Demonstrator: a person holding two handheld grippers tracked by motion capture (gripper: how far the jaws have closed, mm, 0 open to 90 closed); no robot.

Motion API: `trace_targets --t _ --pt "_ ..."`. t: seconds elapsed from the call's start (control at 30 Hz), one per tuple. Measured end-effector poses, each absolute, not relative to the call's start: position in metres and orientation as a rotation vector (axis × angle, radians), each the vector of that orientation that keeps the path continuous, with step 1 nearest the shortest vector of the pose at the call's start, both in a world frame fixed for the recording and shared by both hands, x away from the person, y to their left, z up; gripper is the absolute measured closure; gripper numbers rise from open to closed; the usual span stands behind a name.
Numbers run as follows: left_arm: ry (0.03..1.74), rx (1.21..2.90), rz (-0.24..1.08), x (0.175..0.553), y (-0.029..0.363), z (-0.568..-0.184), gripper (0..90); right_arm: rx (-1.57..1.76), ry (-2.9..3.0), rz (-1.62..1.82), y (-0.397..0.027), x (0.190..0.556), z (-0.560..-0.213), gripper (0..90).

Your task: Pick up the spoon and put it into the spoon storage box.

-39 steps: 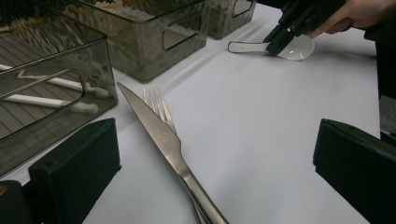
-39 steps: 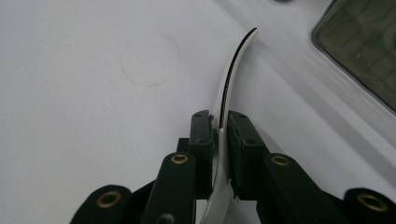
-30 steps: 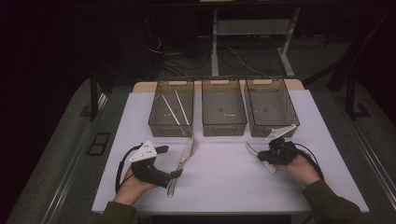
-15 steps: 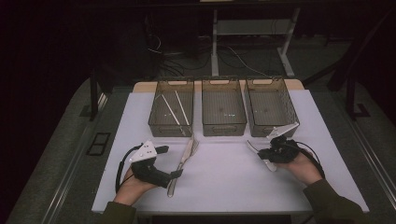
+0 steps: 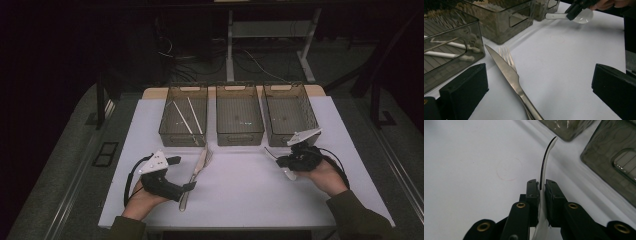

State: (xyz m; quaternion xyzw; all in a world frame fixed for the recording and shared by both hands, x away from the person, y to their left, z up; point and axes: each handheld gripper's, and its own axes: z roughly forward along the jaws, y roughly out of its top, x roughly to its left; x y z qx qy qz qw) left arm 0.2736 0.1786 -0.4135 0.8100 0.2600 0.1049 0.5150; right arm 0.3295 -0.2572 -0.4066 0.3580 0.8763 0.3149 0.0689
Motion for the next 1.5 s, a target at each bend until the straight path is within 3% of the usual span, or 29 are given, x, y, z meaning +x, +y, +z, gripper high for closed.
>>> trace_targets --t 0.77,1.5 --pt "0.627 1.947 0.246 0.273 0.178 -0.415 0.0 1.047 2.576 1.075 -0.255 0.341 -0.368 81.2" --pt "0.621 1.951 0.238 0.273 0.176 -0.415 0.0 1.095 2.526 1.085 -0.223 0.400 -0.345 81.2"
